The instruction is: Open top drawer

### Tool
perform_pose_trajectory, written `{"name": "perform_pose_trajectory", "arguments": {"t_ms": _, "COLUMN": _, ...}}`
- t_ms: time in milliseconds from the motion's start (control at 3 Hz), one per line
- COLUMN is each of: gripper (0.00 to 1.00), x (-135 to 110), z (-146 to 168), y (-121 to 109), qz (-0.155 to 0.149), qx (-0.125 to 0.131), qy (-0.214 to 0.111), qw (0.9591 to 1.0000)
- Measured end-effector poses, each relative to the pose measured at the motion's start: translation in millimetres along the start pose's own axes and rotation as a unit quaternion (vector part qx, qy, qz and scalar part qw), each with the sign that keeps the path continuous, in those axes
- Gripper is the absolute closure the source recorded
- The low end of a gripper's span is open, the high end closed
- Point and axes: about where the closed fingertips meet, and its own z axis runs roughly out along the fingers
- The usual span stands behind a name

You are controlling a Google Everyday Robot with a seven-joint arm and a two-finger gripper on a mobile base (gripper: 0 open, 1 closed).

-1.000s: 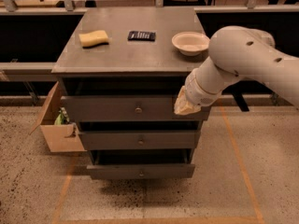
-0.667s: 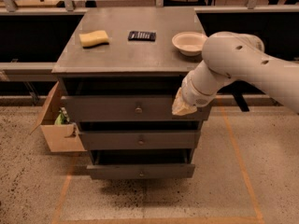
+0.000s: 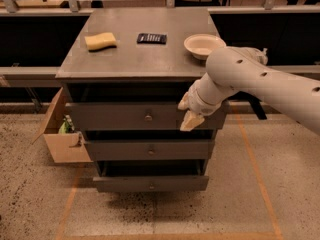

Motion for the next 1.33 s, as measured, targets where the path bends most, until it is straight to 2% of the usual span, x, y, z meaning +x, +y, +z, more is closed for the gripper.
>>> {"name": "perform_pose_trajectory", "arguments": {"t_ms": 333, "gripper": 0.00, "x": -2, "z": 6, "y": -20, "qz": -0.014, "qx": 0.028, "qy": -0.010, "qw": 0.9995}}
{"name": "perform_pose_trajectory", "arguments": {"t_ms": 667, "gripper": 0.00, "x": -1, "z": 15, "y": -33, "qz": -0.025, "qx": 0.037, "qy": -0.011, "qw": 0.9990}}
{"name": "perform_pose_trajectory", "arguments": {"t_ms": 1333, "gripper": 0.00, "x": -4, "z": 32, "y": -39, "qz": -0.044, "qx": 0.032, "qy": -0.015, "qw": 0.9984}}
